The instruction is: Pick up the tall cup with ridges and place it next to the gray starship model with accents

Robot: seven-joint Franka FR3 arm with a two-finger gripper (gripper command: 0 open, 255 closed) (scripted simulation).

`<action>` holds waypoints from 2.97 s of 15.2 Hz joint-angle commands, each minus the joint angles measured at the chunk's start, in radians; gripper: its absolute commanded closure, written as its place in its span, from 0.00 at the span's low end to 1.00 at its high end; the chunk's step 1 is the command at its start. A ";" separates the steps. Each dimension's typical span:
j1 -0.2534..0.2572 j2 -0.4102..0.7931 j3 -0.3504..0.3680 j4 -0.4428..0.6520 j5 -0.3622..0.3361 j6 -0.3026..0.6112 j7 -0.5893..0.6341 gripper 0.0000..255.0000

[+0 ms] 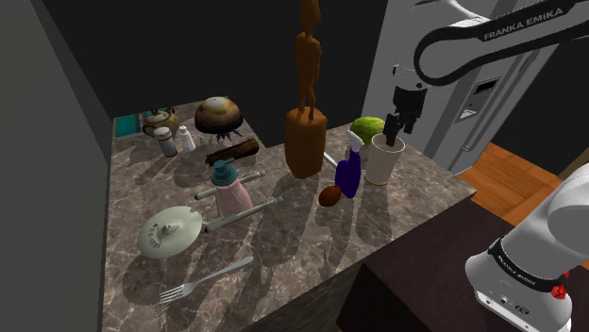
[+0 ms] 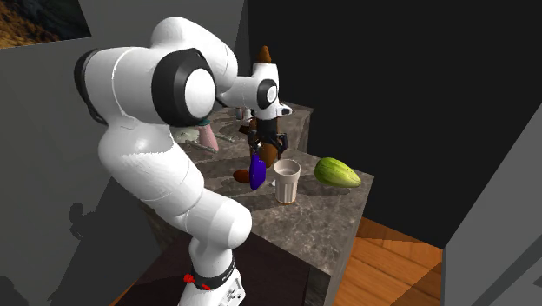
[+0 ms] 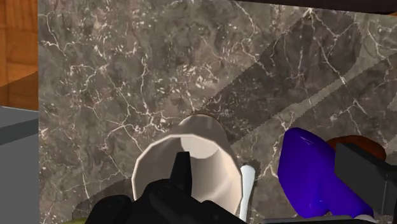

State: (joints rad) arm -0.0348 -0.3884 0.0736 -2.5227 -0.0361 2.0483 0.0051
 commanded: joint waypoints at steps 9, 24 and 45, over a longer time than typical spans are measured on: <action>-0.024 0.263 0.006 0.033 -0.059 0.254 0.040 0.00; -0.028 0.307 0.004 0.009 -0.071 0.322 0.048 1.00; -0.022 0.176 0.002 0.085 -0.042 0.117 0.016 1.00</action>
State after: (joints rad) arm -0.0580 -0.2019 0.0753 -2.4423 -0.0799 2.1797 0.0218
